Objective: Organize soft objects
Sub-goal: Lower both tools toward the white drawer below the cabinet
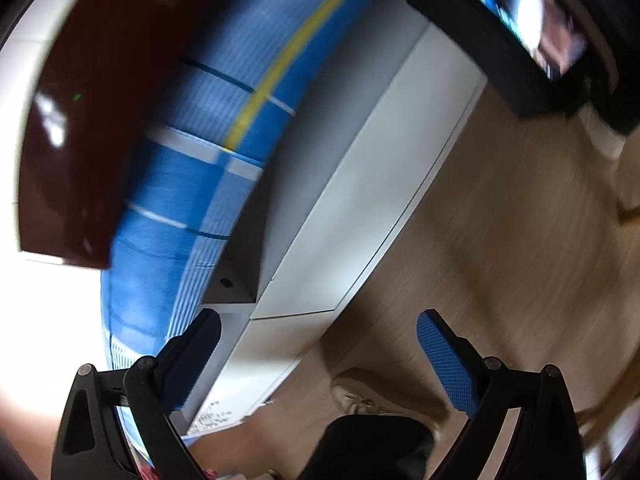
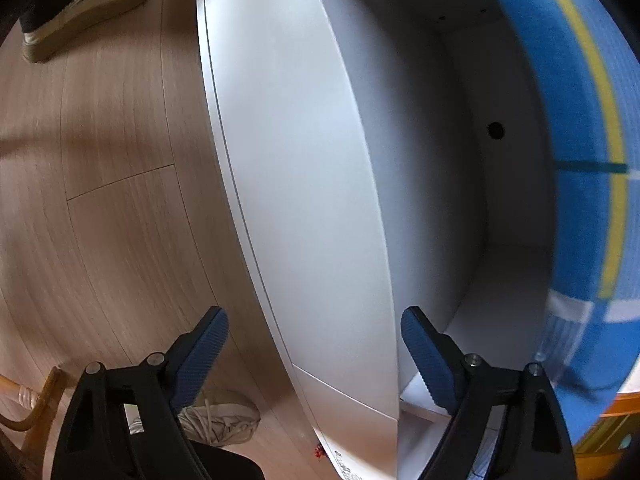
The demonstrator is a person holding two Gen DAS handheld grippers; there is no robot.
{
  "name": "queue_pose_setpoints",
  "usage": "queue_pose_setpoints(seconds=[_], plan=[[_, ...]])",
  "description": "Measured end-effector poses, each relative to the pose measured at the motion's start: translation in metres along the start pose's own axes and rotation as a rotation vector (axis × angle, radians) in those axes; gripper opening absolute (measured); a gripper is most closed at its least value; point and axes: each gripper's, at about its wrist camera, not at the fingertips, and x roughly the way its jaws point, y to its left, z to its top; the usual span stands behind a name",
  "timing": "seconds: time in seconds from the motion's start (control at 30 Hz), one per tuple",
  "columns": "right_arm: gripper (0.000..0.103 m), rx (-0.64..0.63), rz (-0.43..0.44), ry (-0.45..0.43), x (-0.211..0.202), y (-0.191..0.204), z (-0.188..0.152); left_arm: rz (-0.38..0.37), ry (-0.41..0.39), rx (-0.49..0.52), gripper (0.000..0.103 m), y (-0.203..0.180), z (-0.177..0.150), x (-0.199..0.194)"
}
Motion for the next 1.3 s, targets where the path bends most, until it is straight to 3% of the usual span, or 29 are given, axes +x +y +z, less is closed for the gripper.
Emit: queue_pose_setpoints(seconds=[0.13, 0.33, 0.77, 0.97, 1.3], plan=[[0.087, -0.014, -0.021, 0.025, 0.004, -0.010, 0.000, -0.005, 0.012, 0.049, 0.099, -0.003, 0.011, 0.017], [0.088, -0.021, 0.019, 0.040, 0.009, -0.023, 0.007, -0.014, 0.000, 0.207, 0.099, -0.003, 0.019, 0.047], [0.088, -0.033, 0.027, 0.037, 0.006, -0.017, 0.014, -0.114, 0.034, 0.278, 0.103, -0.014, 0.042, 0.100], [0.088, -0.065, 0.009, 0.040, 0.015, -0.012, 0.007, -0.043, 0.039, 0.355, 0.103, -0.024, 0.044, 0.099], [0.088, -0.132, -0.019, 0.058, 0.014, 0.014, 0.001, -0.054, 0.075, 0.339, 0.103, -0.045, 0.040, 0.096]])
